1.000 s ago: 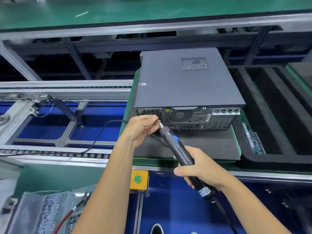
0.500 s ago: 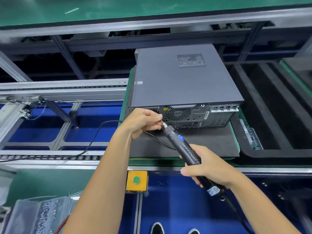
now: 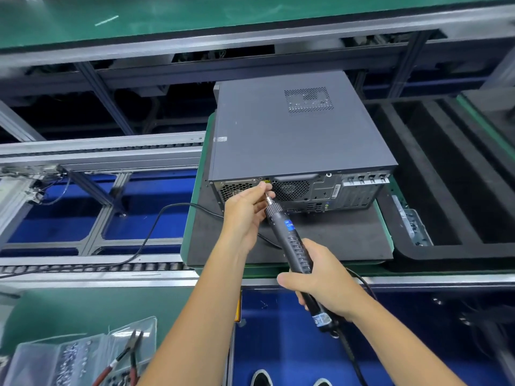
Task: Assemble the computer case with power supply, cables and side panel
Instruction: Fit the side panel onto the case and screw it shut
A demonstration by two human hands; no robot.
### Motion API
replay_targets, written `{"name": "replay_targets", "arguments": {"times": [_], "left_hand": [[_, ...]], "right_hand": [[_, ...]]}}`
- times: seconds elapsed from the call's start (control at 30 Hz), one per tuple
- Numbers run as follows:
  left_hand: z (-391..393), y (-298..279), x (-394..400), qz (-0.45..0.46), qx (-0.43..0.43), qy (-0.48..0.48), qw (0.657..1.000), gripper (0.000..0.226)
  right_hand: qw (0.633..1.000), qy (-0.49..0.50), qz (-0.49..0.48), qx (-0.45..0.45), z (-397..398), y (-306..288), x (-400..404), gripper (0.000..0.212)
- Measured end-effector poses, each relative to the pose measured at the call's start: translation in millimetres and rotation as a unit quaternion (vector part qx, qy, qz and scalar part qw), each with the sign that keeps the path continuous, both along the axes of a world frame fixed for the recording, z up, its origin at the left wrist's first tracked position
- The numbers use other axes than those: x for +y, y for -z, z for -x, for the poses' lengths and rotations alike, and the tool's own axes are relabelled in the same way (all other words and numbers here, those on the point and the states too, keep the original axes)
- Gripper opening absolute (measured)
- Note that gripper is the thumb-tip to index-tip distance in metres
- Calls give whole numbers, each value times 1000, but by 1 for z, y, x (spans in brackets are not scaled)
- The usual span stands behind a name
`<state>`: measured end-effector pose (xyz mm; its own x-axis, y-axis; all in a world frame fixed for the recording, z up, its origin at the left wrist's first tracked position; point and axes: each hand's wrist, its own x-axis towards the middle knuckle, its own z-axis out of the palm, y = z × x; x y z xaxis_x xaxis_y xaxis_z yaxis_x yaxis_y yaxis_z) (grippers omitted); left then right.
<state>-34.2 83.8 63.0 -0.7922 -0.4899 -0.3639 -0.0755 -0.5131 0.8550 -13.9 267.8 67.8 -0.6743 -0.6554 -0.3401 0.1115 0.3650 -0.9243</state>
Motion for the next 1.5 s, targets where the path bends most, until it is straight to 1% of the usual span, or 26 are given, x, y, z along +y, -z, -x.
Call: {"name": "replay_targets", "arguments": {"times": [0.07,0.17,0.37,0.8,0.93,1.1,1.27,1.37,1.5], "left_hand": [[0,0,-2,-12,17,-7,1000,17],[0,-1,-4,-34,29,8,999,17],[2,0,-5,-49,21,23,998,17],[7,-1,-3,-59,28,3,998,18],[6,-1,-3,-54,27,4,998,18],[5,-2,-5,-39,24,9,999,18],[5,-2,-6,8,24,8,1000,18],[7,-3,-6,-8,8,1,1000,18],[7,-4,-7,-8,-4,4,1000,17]], "right_hand": [[1000,5,5,0,-3,1,-4,40],[1000,16,16,0,-5,3,-7,39],[1000,22,17,-4,-5,4,-9,39],[1000,25,18,-6,-5,2,-14,38],[999,38,2,19,-10,2,-19,38],[999,46,-6,24,-14,1,-22,37],[998,49,-8,34,-14,-1,-23,37],[998,52,-18,36,-14,-1,-23,38],[998,52,-4,27,-14,-1,-24,36]]}}
